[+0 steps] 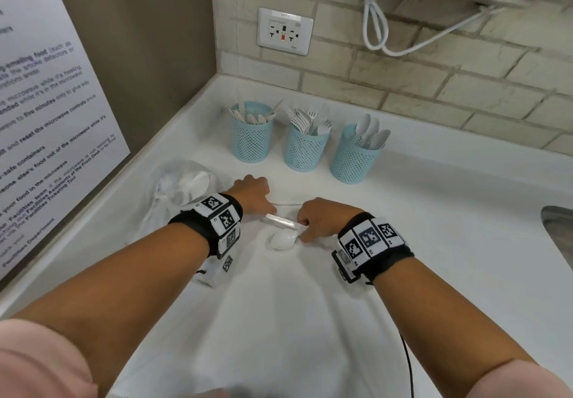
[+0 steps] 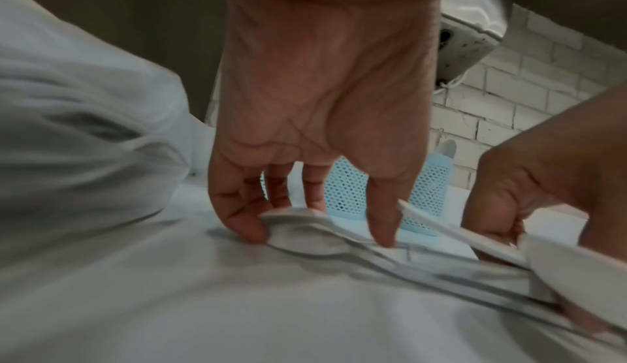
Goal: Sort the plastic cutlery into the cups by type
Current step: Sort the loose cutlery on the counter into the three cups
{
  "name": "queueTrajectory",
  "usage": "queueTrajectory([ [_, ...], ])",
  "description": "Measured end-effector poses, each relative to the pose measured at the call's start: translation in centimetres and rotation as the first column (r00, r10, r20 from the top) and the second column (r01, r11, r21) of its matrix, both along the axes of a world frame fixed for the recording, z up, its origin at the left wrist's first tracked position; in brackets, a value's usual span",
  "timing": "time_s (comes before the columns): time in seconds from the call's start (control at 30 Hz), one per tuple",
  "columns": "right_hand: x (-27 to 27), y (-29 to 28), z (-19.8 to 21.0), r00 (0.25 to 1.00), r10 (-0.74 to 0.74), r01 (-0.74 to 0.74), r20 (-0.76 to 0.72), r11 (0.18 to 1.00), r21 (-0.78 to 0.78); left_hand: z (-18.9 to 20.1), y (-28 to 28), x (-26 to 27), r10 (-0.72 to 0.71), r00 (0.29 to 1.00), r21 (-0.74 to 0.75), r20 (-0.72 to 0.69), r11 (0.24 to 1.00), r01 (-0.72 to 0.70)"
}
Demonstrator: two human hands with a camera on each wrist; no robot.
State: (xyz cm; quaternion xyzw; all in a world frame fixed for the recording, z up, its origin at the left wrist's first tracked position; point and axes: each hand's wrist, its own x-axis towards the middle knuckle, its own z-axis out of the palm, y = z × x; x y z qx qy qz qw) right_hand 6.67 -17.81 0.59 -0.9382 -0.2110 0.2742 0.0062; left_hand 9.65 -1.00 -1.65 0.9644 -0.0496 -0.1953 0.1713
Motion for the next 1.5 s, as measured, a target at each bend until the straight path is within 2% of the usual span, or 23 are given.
queueTrajectory([
  [0.17, 0.6, -1.3, -0.1, 0.998, -0.047, 0.046, 0.031, 0.999, 0.016, 0.3, 1.0, 0.2, -0.057, 0.997, -0.059, -0.047, 0.997, 0.055],
  [0.3, 0.8, -1.9, 0.5, 0.989, -0.145, 0.146, -0.024, 0.989, 0.021, 0.0, 1.8, -0.2, -0.159, 0.986, 0.039, -0.051, 0.986, 0.161],
  [0.4, 1.2, -1.8, 0.5, 0.976, -0.214, 0.219, -0.048, 0.964, 0.150, -0.2, 1.8, -0.4, -0.221, 0.975, -0.020, 0.005, 0.975, 0.221],
  [0.53, 1.5, -1.3, -0.5, 0.952, -0.282, 0.306, -0.118, 0.888, 0.343, 0.3, 1.9, -0.7, -0.289, 0.957, -0.039, 0.025, 0.956, 0.290],
  [0.7, 1.7, -1.5, -1.0, 0.923, -0.338, 0.385, -0.184, 0.811, 0.441, 0.4, 2.1, -0.6, -0.306, 0.949, -0.069, 0.069, 0.948, 0.311],
  [0.77, 1.7, -1.6, -1.0, 0.915, -0.329, 0.400, -0.233, 0.808, 0.433, 0.2, 2.4, -0.4, -0.294, 0.949, -0.129, 0.114, 0.943, 0.307],
  [0.83, 1.8, -1.6, -0.8, 0.917, -0.316, 0.391, -0.245, 0.834, 0.389, 0.1, 2.6, -0.3, -0.230, 0.961, -0.279, 0.152, 0.923, 0.265],
  [0.93, 1.9, -1.7, -0.8, 0.901, -0.329, 0.422, -0.283, 0.817, 0.393, 0.3, 2.8, -0.3, 0.000, 0.997, -0.570, 0.078, 0.821, 0.045],
  [1.0, 2.0, -1.6, -0.7, 0.866, -0.340, 0.485, -0.366, 0.747, 0.454, 0.4, 2.6, -0.3, 0.180, 0.984, -0.707, -0.018, 0.693, -0.140],
  [1.07, 1.8, -1.3, -0.5, 0.803, -0.330, 0.581, -0.497, 0.621, 0.526, 0.7, 2.1, -0.4, 0.296, 0.942, -0.834, -0.157, 0.471, -0.288],
  [1.13, 1.8, -0.6, -0.4, 0.724, -0.288, 0.677, -0.627, 0.472, 0.565, 0.9, 1.2, -0.6, 0.349, 0.884, -0.880, -0.310, 0.247, -0.406],
  [1.2, 1.7, 0.2, -0.4, 0.688, -0.252, 0.714, -0.680, 0.399, 0.575, 0.9, 0.2, -0.9, 0.344, 0.831, -0.870, -0.436, 0.074, -0.487],
  [1.23, 1.8, 0.5, -0.6, 0.683, -0.243, 0.720, -0.689, 0.384, 0.578, 0.9, -0.2, -1.1, 0.335, 0.814, -0.859, -0.475, 0.023, -0.511],
  [1.33, 1.9, 0.9, -0.9, 0.649, -0.258, 0.757, -0.716, 0.313, 0.574, 0.9, -0.7, -1.1, 0.369, 0.765, -0.834, -0.528, -0.055, -0.549],
  [1.43, 2.3, 0.8, -1.1, 0.545, -0.286, 0.834, -0.788, 0.086, 0.546, 1.0, -0.6, -0.9, 0.411, 0.722, -0.819, -0.557, -0.127, -0.559],
  [1.5, 2.6, 0.6, -1.2, 0.487, -0.246, 0.855, -0.838, -0.061, 0.514, 1.0, -0.6, -0.9, 0.410, 0.718, -0.811, -0.562, -0.100, -0.577],
])
